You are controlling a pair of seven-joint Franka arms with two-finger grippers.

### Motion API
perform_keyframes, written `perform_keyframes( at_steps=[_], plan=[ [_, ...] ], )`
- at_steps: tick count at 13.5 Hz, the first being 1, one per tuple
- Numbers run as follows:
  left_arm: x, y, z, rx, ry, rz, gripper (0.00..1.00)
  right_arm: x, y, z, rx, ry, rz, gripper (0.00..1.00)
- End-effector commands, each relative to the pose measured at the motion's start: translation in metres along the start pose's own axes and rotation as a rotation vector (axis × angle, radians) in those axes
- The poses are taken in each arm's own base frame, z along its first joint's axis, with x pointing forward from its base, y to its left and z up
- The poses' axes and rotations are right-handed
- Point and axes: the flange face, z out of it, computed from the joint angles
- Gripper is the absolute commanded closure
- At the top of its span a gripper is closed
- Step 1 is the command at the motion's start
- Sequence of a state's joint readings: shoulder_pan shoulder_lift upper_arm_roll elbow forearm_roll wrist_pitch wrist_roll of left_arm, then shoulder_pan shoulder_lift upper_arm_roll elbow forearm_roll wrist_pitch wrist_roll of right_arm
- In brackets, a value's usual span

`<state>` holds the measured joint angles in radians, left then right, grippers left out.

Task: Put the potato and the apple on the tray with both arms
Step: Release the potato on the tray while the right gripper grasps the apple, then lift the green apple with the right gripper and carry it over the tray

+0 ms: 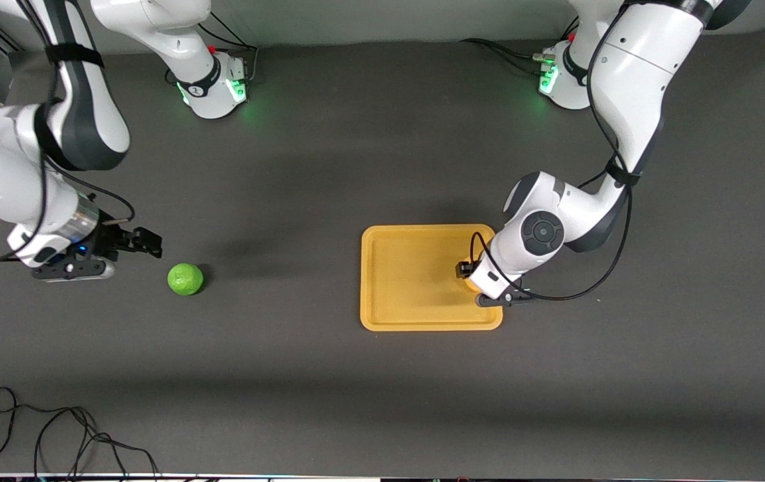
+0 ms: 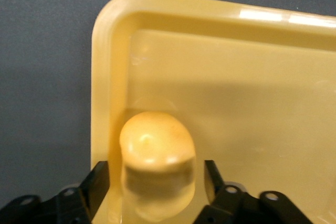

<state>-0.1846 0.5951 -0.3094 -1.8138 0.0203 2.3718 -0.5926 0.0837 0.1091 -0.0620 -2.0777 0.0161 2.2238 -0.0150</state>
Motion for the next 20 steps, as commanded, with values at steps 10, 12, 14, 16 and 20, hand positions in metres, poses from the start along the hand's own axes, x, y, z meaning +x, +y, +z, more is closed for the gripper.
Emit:
perform_keyframes(
  at_steps=[10,12,14,16,20],
  plan=[
    [0.053,-0.124,-0.258,0.167,0.027,0.096,0.0,-0.019,0.012,0.174,-0.02,0.079,0.001,0.0],
    [0.059,-0.192,-0.306,0.177,-0.027,0.17,0.0,-0.02,0.013,0.18,-0.02,0.066,0.006,0.0],
    [0.058,-0.248,-0.334,0.162,-0.048,0.177,0.0,-0.02,0.013,0.18,-0.019,0.062,0.007,0.35],
    [0.042,-0.264,-0.366,0.171,-0.02,0.147,0.0,-0.018,0.012,0.175,-0.018,0.065,0.004,0.55],
    [-0.004,-0.262,-0.406,0.204,0.037,0.102,0.0,0.018,0.008,0.087,-0.002,0.019,0.0,0.55]
  ],
)
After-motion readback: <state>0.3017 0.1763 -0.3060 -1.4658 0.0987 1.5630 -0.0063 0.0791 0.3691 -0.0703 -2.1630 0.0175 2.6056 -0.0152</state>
